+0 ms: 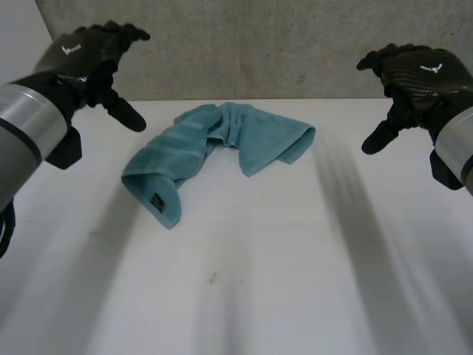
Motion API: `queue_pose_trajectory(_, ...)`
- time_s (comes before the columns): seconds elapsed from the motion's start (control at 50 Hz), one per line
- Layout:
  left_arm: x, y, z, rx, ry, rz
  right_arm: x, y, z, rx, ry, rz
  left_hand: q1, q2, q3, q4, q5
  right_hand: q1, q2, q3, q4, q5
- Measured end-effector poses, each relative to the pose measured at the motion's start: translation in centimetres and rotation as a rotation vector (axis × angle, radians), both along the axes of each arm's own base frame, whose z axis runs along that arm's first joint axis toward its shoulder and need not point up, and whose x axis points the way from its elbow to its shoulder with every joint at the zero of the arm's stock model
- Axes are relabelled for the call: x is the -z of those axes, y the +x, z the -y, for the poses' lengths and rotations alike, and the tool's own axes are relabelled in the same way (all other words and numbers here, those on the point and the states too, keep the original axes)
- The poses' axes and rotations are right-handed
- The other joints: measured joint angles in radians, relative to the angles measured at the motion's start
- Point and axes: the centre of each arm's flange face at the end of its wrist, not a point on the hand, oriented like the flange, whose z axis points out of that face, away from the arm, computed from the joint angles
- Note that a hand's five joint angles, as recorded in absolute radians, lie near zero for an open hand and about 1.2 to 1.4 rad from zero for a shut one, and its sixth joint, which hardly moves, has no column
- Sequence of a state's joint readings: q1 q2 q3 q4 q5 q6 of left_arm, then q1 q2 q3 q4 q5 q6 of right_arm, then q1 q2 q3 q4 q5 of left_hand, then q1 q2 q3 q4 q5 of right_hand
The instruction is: Fold the laundry
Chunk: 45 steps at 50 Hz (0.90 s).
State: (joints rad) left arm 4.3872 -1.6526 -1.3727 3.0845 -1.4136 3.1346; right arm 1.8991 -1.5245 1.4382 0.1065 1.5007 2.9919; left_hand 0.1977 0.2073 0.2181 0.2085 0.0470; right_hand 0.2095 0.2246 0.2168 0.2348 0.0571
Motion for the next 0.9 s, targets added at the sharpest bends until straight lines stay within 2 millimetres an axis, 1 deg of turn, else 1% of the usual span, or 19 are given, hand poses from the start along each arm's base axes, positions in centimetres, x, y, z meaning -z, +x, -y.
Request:
queue_pose_trajectory(0.08, 2.1, -0.1, 2.0, -0.021, 0.042, 0.017, 1.2, 0.3, 0.7, -0.004, 0.018, -0.035, 0.0, 0.0, 0.0, 0.0, 0.0, 0.0, 0.0, 0.0, 0.0, 0.0)
queue_pose_trajectory(0.2, 6.2, -0.3, 5.3, -0.062, 0.101, 0.065, 4.1, 1.3, 1.7, -0.033, 0.072, -0.124, 0.0, 0.0, 0.0, 0.0, 0.0, 0.0, 0.0, 0.0, 0.0, 0.0)
queue_pose_trajectory(0.22, 6.2, -0.3, 5.3, -0.062, 0.101, 0.065, 4.1, 1.3, 1.7, -0.033, 0.072, -0.124, 0.0, 0.0, 0.0, 0.0, 0.0, 0.0, 0.0, 0.0, 0.0, 0.0)
queue_pose_trajectory(0.28, 9.2, -0.6, 7.2, -0.085, 0.123, 0.117, 6.5, 2.3, 2.2, -0.062, 0.119, -0.183, 0.0, 0.0, 0.0, 0.0, 0.0, 0.0, 0.0, 0.0, 0.0, 0.0)
queue_pose_trajectory(0.32, 9.2, -0.6, 7.2, -0.085, 0.123, 0.117, 6.5, 2.3, 2.2, -0.062, 0.119, -0.183, 0.0, 0.0, 0.0, 0.0, 0.0, 0.0, 0.0, 0.0, 0.0, 0.0)
queue_pose_trajectory(0.34, 11.6, -0.8, 8.5, -0.096, 0.119, 0.163, 8.0, 2.7, 2.5, -0.072, 0.148, -0.205, 0.0, 0.0, 0.0, 0.0, 0.0, 0.0, 0.0, 0.0, -0.001, 0.0)
queue_pose_trajectory(0.38, 13.1, -1.0, 9.3, -0.1, 0.107, 0.193, 8.7, 2.8, 2.7, -0.074, 0.16, -0.212, 0.005, 0.003, 0.001, 0.002, 0.001, 0.0, 0.0, 0.0, 0.0, 0.0)
queue_pose_trajectory(0.4, 13.1, -1.0, 9.3, -0.1, 0.107, 0.193, 8.7, 2.8, 2.7, -0.074, 0.16, -0.212, 0.005, 0.003, 0.001, 0.002, 0.001, 0.0, 0.0, 0.0, 0.0, 0.0)
queue_pose_trajectory(0.44, 15.4, -1.4, 10.6, -0.102, 0.076, 0.24, 10.3, 3.0, 3.2, -0.076, 0.192, -0.225, 0.005, 0.01, 0.002, 0.007, 0.004, 0.0, 0.0, 0.0, 0.0, 0.0)
queue_pose_trajectory(0.5, 17.5, -1.8, 11.8, -0.101, 0.036, 0.288, 11.7, 3.1, 3.5, -0.078, 0.218, -0.232, 0.031, 0.031, 0.004, 0.03, 0.016, 0.0, 0.0, 0.0, 0.0, 0.0)
queue_pose_trajectory(0.58, 18.1, -2.0, 12.2, -0.1, 0.024, 0.303, 12.0, 3.1, 3.5, -0.079, 0.224, -0.234, 0.046, 0.039, 0.013, 0.038, 0.025, 0.0, 0.0, 0.0, 0.0, 0.0)
queue_pose_trajectory(0.62, 20.3, -2.5, 13.6, -0.091, -0.007, 0.349, 12.9, 3.2, 3.7, -0.08, 0.237, -0.237, 0.127, 0.111, 0.097, 0.111, 0.101, 0.0, 0.0, 0.0, 0.0, 0.0)
queue_pose_trajectory(0.72, 22.0, -2.8, 14.6, -0.082, -0.014, 0.366, 13.2, 3.2, 3.9, -0.078, 0.233, -0.235, 0.139, 0.133, 0.117, 0.131, 0.121, 0.0, 0.0, 0.0, 0.0, 0.0)
queue_pose_trajectory(0.8, 22.8, -2.9, 15.0, -0.079, -0.012, 0.368, 13.3, 3.2, 3.9, -0.077, 0.232, -0.234, 0.314, 0.279, 0.268, 0.28, 0.264, 0.0, 0.0, 0.0, 0.0, 0.0)
queue_pose_trajectory(0.82, 23.0, -3.0, 15.1, -0.077, -0.013, 0.368, 13.3, 3.2, 4.0, -0.076, 0.232, -0.235, 0.408, 0.383, 0.358, 0.371, 0.351, 0.0, 0.0, 0.0, 0.0, 0.0)
queue_pose_trajectory(0.84, 23.3, -3.1, 15.4, -0.074, -0.021, 0.364, 13.5, 3.2, 4.0, -0.076, 0.235, -0.236, 0.624, 0.58, 0.561, 0.573, 0.545, 0.0, 0.0, 0.0, 0.0, 0.0)
queue_pose_trajectory(0.86, 23.4, -3.1, 15.4, -0.073, -0.024, 0.363, 13.5, 3.2, 4.0, -0.076, 0.236, -0.236, 0.624, 0.58, 0.561, 0.573, 0.545, 0.0, 0.0, 0.0, 0.0, 0.0)
queue_pose_trajectory(0.88, 23.4, -3.2, 15.6, -0.073, -0.035, 0.358, 13.6, 3.2, 4.0, -0.076, 0.239, -0.238, 0.8, 0.76, 0.746, 0.759, 0.73, 0.0, 0.0, 0.0, -0.001, 0.0)
queue_pose_trajectory(0.9, 23.4, -3.2, 15.7, -0.073, -0.042, 0.355, 13.7, 3.2, 4.1, -0.076, 0.24, -0.238, 0.884, 0.86, 0.832, 0.846, 0.817, 0.0, 0.0, 0.0, -0.001, 0.0)
